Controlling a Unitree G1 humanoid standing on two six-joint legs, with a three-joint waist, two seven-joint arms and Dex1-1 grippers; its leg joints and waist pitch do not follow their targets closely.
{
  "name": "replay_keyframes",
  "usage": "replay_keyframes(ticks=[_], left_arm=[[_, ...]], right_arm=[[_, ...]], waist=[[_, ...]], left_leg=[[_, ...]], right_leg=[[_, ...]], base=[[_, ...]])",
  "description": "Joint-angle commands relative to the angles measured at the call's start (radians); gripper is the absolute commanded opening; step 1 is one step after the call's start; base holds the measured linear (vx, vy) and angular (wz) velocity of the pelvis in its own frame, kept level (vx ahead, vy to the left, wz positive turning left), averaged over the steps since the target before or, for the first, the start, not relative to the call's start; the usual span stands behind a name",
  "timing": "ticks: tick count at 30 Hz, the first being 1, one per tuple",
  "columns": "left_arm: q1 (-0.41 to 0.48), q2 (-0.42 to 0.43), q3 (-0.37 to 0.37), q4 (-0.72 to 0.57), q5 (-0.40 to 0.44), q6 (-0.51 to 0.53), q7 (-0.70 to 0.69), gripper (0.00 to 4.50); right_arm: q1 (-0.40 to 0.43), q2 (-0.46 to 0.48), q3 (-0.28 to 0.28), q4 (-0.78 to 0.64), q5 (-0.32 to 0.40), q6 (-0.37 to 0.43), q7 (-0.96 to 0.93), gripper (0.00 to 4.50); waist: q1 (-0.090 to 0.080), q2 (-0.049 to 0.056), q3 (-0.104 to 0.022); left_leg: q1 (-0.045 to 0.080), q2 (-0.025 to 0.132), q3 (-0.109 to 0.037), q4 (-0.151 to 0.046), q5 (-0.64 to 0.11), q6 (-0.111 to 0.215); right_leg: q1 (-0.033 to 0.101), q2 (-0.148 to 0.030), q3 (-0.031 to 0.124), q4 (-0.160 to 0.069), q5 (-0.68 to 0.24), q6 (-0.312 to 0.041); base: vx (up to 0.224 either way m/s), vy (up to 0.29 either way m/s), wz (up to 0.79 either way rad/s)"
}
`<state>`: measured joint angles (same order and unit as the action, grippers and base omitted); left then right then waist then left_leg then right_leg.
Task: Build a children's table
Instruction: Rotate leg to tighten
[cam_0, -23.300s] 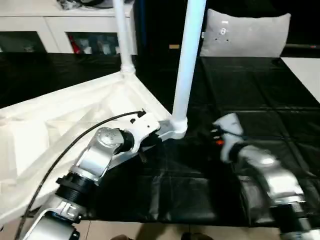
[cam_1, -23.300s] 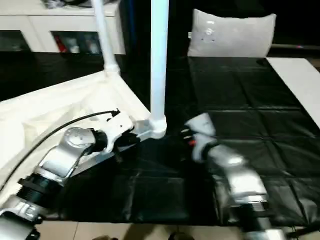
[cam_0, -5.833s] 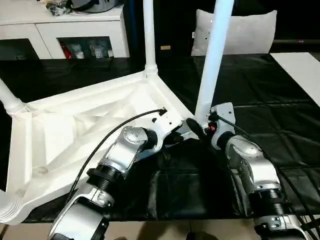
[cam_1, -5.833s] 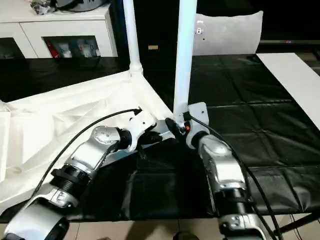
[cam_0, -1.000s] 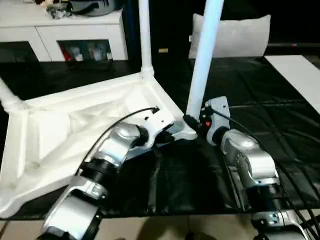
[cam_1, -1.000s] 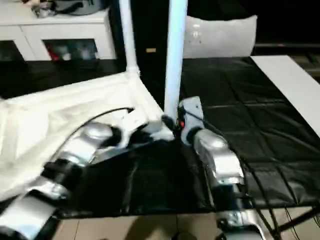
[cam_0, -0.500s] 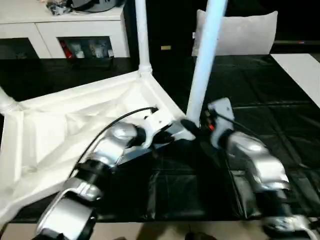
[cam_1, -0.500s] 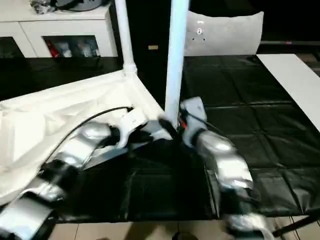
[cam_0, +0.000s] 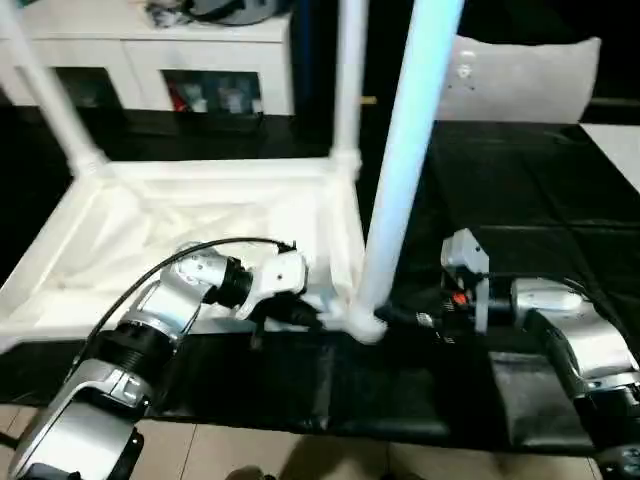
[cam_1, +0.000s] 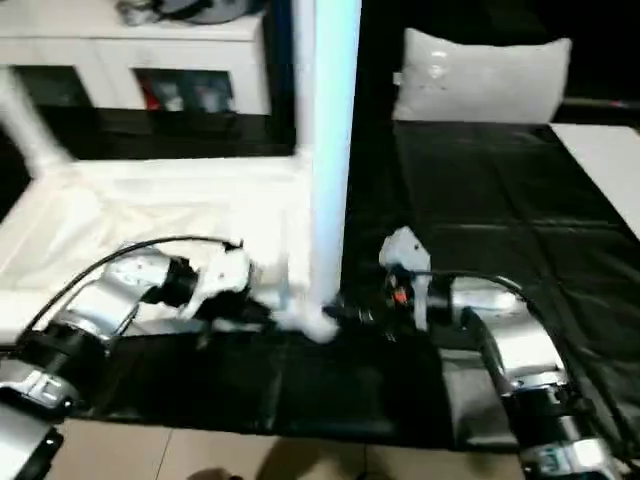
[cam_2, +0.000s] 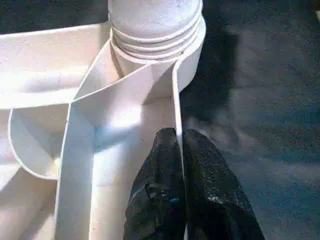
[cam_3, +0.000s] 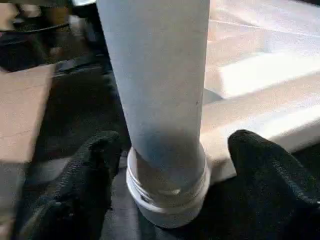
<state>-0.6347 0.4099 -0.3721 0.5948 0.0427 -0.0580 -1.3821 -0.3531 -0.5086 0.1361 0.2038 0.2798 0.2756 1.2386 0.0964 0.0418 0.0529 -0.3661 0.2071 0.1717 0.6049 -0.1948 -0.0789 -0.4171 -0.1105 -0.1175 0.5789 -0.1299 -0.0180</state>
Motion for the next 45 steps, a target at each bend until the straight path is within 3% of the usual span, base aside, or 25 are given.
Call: replay_keyframes(ticks=[1,16,22,24,29,30,32,36,39,42,44,45], left_arm=[[-0.036,-0.004,-0.025,-0.022,-0.009,-0.043,-0.048,0.0],[-0.05,-0.007,-0.044,0.004,0.0,-0.105,-0.092,0.0],[-0.063,-0.029,-0.015,0.042,0.001,-0.063,-0.019,0.0],[-0.069,-0.051,0.005,0.042,-0.001,0.001,0.04,0.0],[-0.07,-0.097,0.033,0.009,0.007,0.122,0.164,0.0],[-0.074,-0.13,0.04,0.0,0.019,0.17,0.232,0.0],[-0.075,-0.159,0.048,-0.006,0.024,0.208,0.285,0.0],[-0.079,-0.237,0.07,-0.02,0.044,0.304,0.443,0.0],[-0.081,-0.297,0.083,-0.03,0.073,0.35,0.568,0.0],[-0.09,-0.323,0.089,-0.032,0.076,0.354,0.606,0.0],[-0.091,-0.315,0.083,-0.034,0.078,0.341,0.597,0.0],[-0.09,-0.313,0.082,-0.035,0.078,0.339,0.593,0.0]], right_arm=[[-0.015,-0.013,0.013,0.002,0.017,0.0,0.039,3.44],[-0.03,0.004,0.038,0.015,0.058,0.033,0.127,2.03],[0.0,0.015,0.027,-0.03,0.088,0.077,0.1,1.93],[0.014,0.057,0.001,-0.064,0.102,0.135,0.003,1.93],[0.007,0.157,-0.019,-0.059,0.009,0.152,-0.254,1.93],[-0.008,0.21,-0.031,-0.043,-0.03,0.179,-0.377,1.93],[-0.019,0.251,-0.044,-0.032,-0.051,0.187,-0.461,1.93],[-0.05,0.341,-0.074,-0.01,-0.101,0.238,-0.669,1.92],[-0.075,0.416,-0.101,0.016,-0.109,0.229,-0.798,1.92],[-0.082,0.439,-0.091,0.035,-0.146,0.174,-0.825,1.92],[-0.08,0.454,-0.115,0.028,-0.122,0.154,-0.824,2.47],[-0.079,0.453,-0.117,0.027,-0.12,0.154,-0.823,2.47]], waist=[[-0.003,-0.018,-0.078],[0.003,-0.022,-0.079],[0.006,-0.02,-0.078],[0.008,-0.019,-0.076],[-0.007,-0.018,-0.072],[-0.024,-0.016,-0.069],[-0.041,-0.02,-0.071],[-0.064,-0.019,-0.074],[-0.065,-0.017,-0.076],[-0.06,-0.02,-0.08],[-0.06,-0.019,-0.083],[-0.06,-0.018,-0.083]], left_leg=[[0.01,0.024,0.006,-0.071,-0.186,0.082],[0.004,0.022,0.004,-0.071,-0.169,0.071],[0.008,0.021,0.005,-0.071,-0.176,0.067],[0.009,0.022,0.005,-0.072,-0.18,0.057],[0.008,0.013,0.0,-0.076,-0.216,0.024],[0.0,0.011,-0.005,-0.079,-0.227,0.01],[0.001,0.005,-0.006,-0.077,-0.238,0.005],[-0.003,0.001,-0.004,-0.071,-0.207,0.027],[0.0,0.002,-0.001,-0.07,-0.189,0.04],[-0.005,0.004,-0.001,-0.07,-0.152,0.056],[-0.007,0.005,-0.001,-0.069,-0.131,0.066],[-0.006,0.005,0.0,-0.069,-0.127,0.071]], right_leg=[[0.06,-0.038,0.048,-0.057,-0.318,-0.191],[0.064,-0.039,0.047,-0.056,-0.334,-0.178],[0.063,-0.039,0.046,-0.061,-0.349,-0.173],[0.062,-0.038,0.047,-0.063,-0.364,-0.167],[0.061,-0.04,0.039,-0.079,-0.479,-0.112],[0.064,-0.037,0.033,-0.079,-0.502,-0.097],[0.064,-0.038,0.029,-0.088,-0.531,-0.077],[0.063,-0.033,0.029,-0.088,-0.493,-0.09],[0.059,-0.032,0.032,-0.087,-0.463,-0.102],[0.063,-0.032,0.035,-0.077,-0.385,-0.122],[0.067,-0.032,0.037,-0.069,-0.33,-0.138],[0.067,-0.031,0.038,-0.067,-0.315,-0.144]], base=[[0.0,0.0,0.0],[0.0,0.0,0.0],[0.0,0.0,0.0],[0.0,0.0,0.0],[0.0,0.0,0.0],[0.0,0.0,0.0],[0.0,0.0,0.0],[0.0,0.0,0.0],[0.0,0.0,0.0],[0.0,0.0,0.0],[0.0,0.0,0.0],[0.0,0.0,0.0]])
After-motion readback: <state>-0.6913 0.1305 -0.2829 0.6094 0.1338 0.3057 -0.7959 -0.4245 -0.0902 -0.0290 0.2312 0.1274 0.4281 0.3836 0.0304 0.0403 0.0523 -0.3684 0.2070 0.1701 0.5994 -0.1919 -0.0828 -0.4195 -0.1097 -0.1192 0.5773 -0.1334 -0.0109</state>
